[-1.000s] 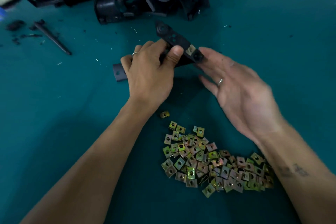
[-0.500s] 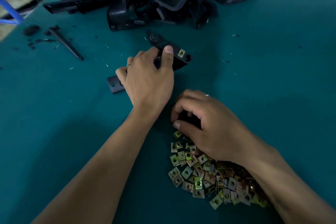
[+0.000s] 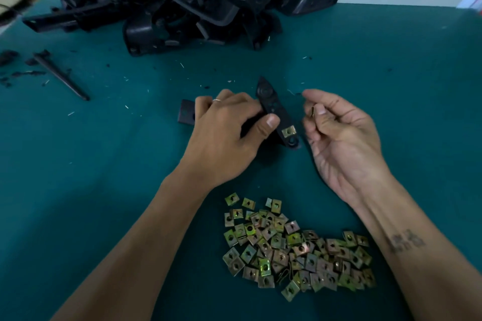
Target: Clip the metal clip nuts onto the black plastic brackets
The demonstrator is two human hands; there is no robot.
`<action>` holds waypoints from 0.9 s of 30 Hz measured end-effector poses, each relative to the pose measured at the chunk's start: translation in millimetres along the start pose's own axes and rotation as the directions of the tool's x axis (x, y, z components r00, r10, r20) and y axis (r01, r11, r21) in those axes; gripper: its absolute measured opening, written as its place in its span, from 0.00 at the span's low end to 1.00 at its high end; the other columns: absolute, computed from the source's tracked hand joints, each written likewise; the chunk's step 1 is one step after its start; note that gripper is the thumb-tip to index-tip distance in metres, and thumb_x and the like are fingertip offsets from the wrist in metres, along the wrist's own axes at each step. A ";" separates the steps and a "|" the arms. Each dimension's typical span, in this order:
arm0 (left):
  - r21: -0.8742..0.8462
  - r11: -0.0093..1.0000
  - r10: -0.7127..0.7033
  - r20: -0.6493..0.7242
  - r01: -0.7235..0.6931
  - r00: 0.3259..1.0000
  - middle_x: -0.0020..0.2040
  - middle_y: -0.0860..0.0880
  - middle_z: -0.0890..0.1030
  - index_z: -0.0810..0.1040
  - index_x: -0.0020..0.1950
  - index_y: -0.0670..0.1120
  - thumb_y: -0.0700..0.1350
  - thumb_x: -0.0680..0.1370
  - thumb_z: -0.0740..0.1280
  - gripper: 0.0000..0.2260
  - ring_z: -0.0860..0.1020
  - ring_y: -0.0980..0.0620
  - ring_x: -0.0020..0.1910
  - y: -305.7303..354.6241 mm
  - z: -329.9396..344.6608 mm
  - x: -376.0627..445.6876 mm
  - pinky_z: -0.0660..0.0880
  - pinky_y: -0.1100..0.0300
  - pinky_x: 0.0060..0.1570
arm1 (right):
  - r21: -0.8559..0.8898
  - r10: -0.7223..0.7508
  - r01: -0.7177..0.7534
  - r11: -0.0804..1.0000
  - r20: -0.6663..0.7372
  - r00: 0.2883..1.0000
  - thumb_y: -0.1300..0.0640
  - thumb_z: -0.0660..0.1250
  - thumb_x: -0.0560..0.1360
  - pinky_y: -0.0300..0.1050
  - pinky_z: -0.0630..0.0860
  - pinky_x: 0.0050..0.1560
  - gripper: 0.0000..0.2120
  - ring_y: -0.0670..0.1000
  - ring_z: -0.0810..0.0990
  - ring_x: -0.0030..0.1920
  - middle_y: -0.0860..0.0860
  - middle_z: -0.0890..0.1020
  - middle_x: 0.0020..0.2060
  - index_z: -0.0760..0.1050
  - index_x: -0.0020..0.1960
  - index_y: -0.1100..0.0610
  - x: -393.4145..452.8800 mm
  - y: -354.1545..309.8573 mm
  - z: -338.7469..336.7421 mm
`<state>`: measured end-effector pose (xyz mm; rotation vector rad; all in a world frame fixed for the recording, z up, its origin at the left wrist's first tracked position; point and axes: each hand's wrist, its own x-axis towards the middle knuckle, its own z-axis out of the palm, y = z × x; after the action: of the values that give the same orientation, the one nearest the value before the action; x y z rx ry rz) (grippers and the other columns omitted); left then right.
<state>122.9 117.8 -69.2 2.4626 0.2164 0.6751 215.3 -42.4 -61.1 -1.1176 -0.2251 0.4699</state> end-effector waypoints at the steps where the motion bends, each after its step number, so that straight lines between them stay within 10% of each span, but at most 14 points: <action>1: 0.018 0.999 0.033 0.017 -0.033 0.999 0.43 0.58 0.75 0.75 0.41 0.54 0.62 0.82 0.55 0.18 0.71 0.51 0.47 1.5 1.3 -0.7 0.58 0.51 0.50 | -0.022 -0.026 0.025 0.999 -0.020 0.999 0.71 0.59 0.82 0.34 0.72 0.37 0.11 0.44 0.73 0.34 0.52 0.78 0.37 0.80 0.56 0.65 -0.7 1.9 1.6; 12: 0.137 0.980 0.139 0.070 -0.147 0.988 0.52 0.55 0.78 0.82 0.55 0.53 0.61 0.83 0.55 0.19 0.71 0.49 0.53 10.4 2.4 -2.6 0.58 0.50 0.55 | -0.548 -0.422 0.400 0.734 0.094 0.902 0.63 0.58 0.84 0.35 0.76 0.51 0.14 0.44 0.82 0.48 0.44 0.84 0.46 0.79 0.52 0.48 -15.6 19.4 15.3; 18: 0.119 0.984 0.118 0.095 -0.129 0.988 0.52 0.57 0.77 0.81 0.57 0.54 0.61 0.83 0.54 0.19 0.70 0.51 0.52 10.1 1.8 -3.1 0.60 0.47 0.54 | -0.127 -0.032 0.047 0.991 0.117 0.993 0.68 0.59 0.82 0.48 0.77 0.54 0.14 0.51 0.81 0.47 0.55 0.85 0.46 0.82 0.49 0.58 -16.1 8.2 13.5; 27: 0.110 0.986 0.115 0.077 -0.123 0.990 0.51 0.57 0.77 0.81 0.51 0.51 0.61 0.83 0.52 0.22 0.70 0.51 0.52 8.4 1.7 -3.8 0.60 0.46 0.55 | -0.025 0.154 -0.152 0.988 0.216 0.964 0.68 0.69 0.68 0.40 0.80 0.55 0.09 0.49 0.84 0.46 0.57 0.86 0.43 0.85 0.46 0.62 -11.6 -9.5 -2.1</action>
<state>120.6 108.9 -67.2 2.6217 0.0828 0.6407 208.3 -52.9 -52.8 -1.0960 -0.3330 0.7315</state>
